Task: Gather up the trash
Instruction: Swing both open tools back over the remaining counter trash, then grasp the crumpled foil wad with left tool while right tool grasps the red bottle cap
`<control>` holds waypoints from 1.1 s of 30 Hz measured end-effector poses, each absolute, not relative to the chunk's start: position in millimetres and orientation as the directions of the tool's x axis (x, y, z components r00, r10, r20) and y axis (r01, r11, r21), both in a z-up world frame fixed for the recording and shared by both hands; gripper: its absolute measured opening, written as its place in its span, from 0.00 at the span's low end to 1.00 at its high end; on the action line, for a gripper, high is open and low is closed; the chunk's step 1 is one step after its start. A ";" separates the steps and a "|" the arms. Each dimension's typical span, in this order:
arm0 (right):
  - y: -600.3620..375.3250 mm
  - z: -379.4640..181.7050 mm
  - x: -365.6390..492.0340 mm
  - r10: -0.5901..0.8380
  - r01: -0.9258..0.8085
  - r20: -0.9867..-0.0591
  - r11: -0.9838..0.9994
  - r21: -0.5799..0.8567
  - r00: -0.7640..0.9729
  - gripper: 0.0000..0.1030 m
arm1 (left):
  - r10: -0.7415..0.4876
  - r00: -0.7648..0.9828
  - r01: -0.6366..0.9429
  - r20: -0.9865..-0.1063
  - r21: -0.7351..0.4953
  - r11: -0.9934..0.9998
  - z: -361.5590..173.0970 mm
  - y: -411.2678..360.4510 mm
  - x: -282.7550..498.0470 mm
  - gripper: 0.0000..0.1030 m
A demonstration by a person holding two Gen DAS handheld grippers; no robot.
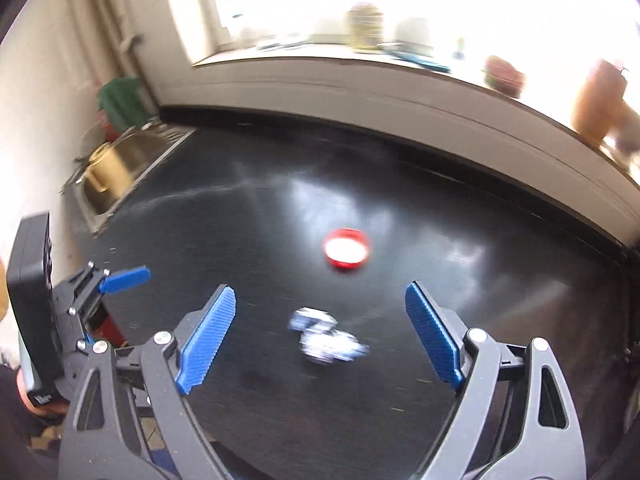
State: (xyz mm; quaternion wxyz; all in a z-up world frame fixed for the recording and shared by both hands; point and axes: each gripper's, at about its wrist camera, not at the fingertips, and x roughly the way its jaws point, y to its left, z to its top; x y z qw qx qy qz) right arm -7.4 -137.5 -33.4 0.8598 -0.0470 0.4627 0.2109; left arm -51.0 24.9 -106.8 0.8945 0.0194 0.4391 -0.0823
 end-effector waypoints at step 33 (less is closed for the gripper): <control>-142.0 -177.5 107.5 0.367 -0.584 -0.906 0.791 0.185 0.209 0.82 | -0.148 0.471 0.291 -0.869 -0.006 0.957 -215.8 -43.6 19.4 0.90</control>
